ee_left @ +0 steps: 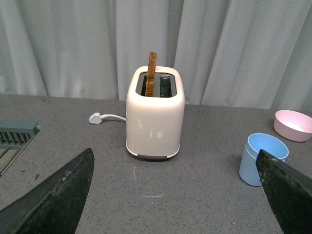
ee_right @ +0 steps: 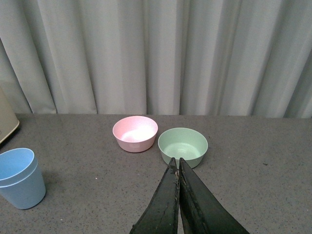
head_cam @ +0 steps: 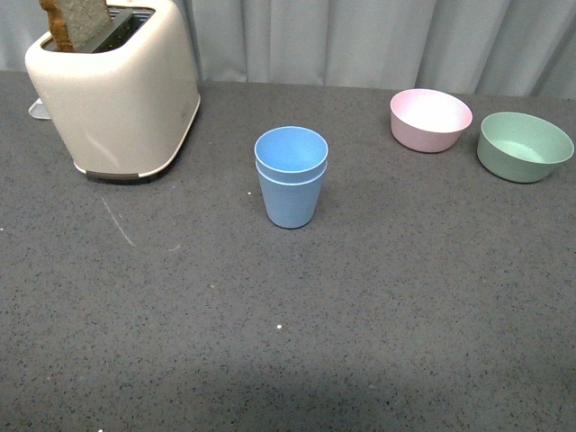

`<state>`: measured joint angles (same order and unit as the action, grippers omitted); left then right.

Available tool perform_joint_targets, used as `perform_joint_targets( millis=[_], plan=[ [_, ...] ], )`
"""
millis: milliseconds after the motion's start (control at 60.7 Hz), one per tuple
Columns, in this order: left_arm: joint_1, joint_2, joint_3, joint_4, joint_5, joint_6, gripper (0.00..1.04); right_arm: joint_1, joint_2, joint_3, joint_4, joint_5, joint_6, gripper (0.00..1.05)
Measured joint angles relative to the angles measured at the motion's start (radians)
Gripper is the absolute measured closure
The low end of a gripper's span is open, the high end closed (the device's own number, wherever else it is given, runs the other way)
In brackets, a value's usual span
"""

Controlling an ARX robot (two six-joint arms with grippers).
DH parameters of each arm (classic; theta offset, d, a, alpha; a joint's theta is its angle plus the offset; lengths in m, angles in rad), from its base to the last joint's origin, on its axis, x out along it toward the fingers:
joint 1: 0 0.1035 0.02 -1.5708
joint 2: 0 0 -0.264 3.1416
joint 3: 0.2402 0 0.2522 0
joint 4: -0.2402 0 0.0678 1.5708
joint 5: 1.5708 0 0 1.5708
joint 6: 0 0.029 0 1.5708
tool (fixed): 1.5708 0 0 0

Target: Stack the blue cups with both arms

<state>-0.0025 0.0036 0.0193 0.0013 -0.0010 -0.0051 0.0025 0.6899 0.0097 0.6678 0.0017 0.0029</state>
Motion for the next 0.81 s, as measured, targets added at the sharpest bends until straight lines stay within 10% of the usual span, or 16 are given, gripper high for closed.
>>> perform_joint_targets(
  millis=[807],
  plan=[
    [0.000, 0.000, 0.000, 0.000, 0.000, 0.000, 0.07, 0.000, -0.426, -0.007, -0.399, 0.000, 0.000, 1.04]
  ],
)
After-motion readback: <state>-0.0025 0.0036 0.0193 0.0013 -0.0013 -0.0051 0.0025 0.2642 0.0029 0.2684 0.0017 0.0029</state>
